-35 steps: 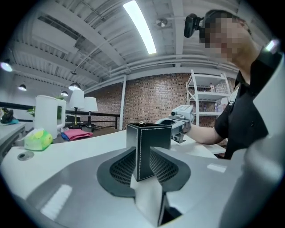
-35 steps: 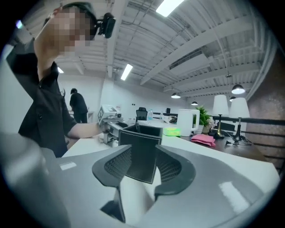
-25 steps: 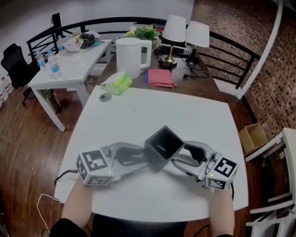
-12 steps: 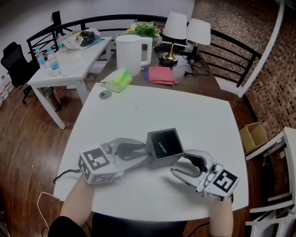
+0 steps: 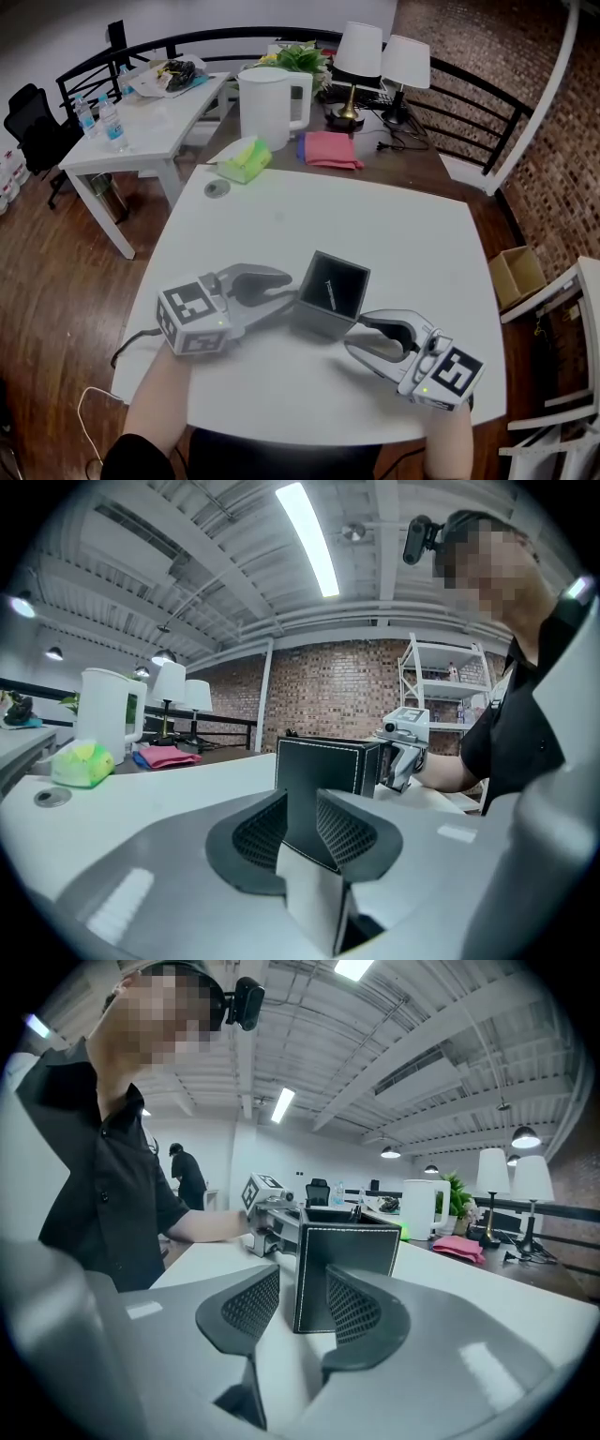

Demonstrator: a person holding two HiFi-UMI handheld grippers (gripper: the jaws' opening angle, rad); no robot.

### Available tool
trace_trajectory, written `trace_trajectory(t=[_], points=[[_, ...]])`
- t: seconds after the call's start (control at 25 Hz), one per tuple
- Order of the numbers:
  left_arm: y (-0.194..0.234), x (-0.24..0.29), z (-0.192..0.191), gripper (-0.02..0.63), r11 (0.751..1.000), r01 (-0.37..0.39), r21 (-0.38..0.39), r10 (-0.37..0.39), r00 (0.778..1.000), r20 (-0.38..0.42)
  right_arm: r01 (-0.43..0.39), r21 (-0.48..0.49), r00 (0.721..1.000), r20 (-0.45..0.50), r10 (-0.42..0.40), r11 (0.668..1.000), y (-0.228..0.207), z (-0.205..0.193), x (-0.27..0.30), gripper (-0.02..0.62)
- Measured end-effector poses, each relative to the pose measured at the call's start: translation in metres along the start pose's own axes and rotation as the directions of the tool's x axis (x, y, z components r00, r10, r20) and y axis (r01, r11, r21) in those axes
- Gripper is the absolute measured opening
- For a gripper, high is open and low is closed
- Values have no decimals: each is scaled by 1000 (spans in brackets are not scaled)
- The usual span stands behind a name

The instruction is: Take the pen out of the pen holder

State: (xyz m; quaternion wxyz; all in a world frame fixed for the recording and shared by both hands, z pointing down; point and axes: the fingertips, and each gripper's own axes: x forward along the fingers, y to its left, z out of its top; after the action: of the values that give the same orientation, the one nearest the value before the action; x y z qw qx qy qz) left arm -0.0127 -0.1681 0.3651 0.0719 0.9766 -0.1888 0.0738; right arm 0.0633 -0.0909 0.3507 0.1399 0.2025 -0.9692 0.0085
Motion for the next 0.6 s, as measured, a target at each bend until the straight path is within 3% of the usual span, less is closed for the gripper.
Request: trace_trajectory(t=[0.24,0.4,0.48,0.6], points=[[-1,-1,-3,97,1000,-5,8,5,1000,-7,22,-70,999,32,-20,997,-22,48,-17,164],[0,-1,-4,97,1000,-15,3,15,1000,-3,113,25,991,73,-114,993,-64,78,6,161],[1,-1,-3,97,1000,-17,-4,17,1000,4,125,45,992,18,-126,991,-75,76,27,161],[1,-2,-2,97,1000,-18,-18,18,1000,16,114,-27,986,-119,-117,993,-76,65,50,158]])
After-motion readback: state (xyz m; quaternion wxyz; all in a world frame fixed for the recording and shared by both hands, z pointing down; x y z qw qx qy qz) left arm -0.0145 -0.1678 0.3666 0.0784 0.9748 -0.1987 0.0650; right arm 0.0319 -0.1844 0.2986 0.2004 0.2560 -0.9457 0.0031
